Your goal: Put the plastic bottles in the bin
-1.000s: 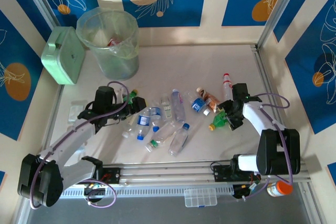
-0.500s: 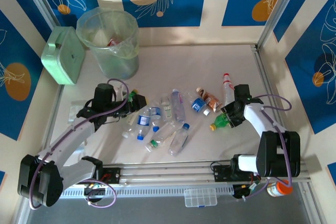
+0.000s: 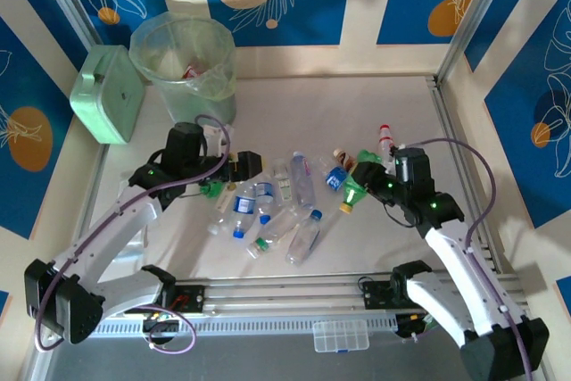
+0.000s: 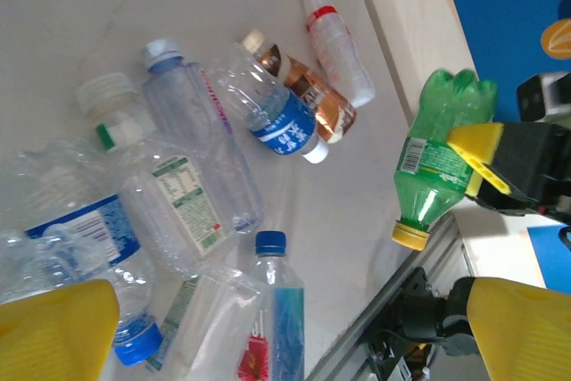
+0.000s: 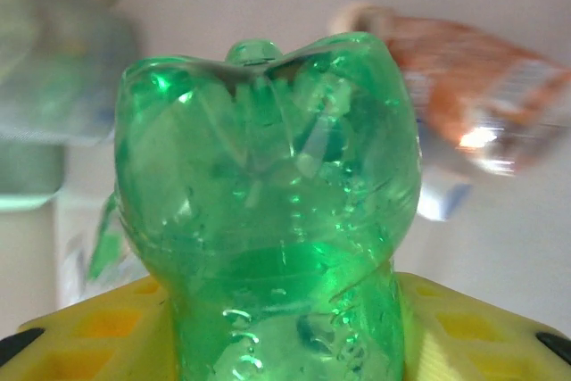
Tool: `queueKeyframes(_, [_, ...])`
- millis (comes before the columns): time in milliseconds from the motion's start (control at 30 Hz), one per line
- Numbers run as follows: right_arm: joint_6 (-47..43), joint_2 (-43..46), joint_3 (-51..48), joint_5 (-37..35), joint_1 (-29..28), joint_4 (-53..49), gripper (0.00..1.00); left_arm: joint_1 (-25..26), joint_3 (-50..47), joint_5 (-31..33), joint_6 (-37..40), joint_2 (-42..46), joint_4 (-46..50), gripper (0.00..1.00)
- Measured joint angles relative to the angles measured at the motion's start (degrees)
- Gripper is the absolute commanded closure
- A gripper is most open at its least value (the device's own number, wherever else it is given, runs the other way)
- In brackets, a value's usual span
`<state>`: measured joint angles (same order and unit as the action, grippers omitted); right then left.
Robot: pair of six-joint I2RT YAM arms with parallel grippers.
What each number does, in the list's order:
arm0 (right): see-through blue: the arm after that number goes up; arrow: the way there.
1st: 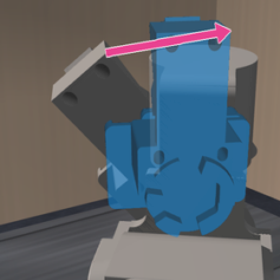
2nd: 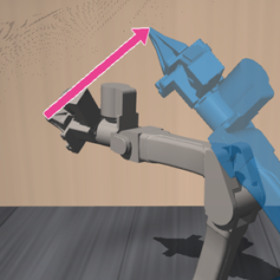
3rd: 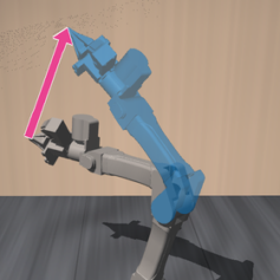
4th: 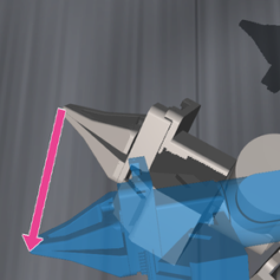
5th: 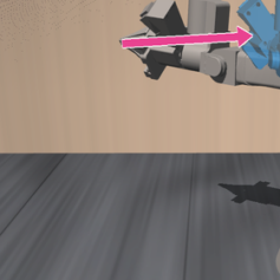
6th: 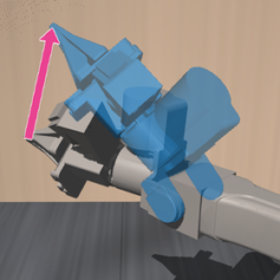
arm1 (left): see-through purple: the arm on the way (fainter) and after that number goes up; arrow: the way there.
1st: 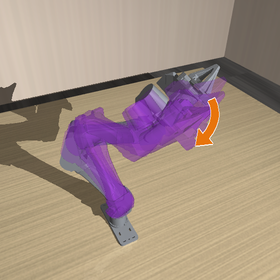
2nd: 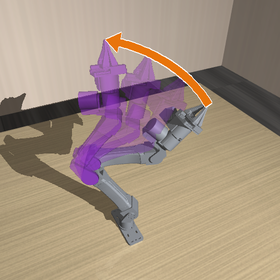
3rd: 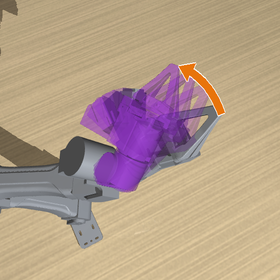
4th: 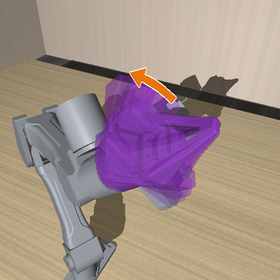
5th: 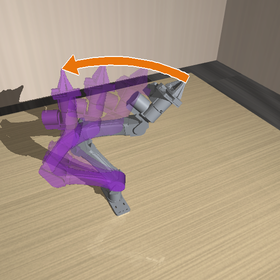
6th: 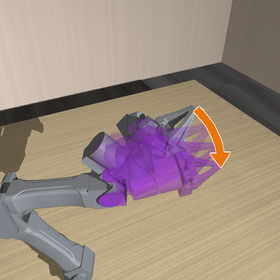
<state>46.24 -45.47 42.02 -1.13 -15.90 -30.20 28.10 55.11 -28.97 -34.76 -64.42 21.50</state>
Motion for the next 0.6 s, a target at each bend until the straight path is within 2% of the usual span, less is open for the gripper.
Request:
queueKeyframes(267, [-12.1,1.3,1.7,11.5,-10.0,9.7,0.45,4.0,0.0,-2.5,-0.7,-1.6,-5.8,0.0])
queueKeyframes(400, [-15.6,2.3,1.7,16.4,-11.5,12.9,0.44,4.1,0.0,-5.2,-1.7,-1.7,-12.6,0.0])
queueKeyframes(600, [-17.6,1.6,1.7,22.6,-12.4,16.2,0.44,5.7,0.0,-12.5,-4.4,-5.7,-25.5,0.0])
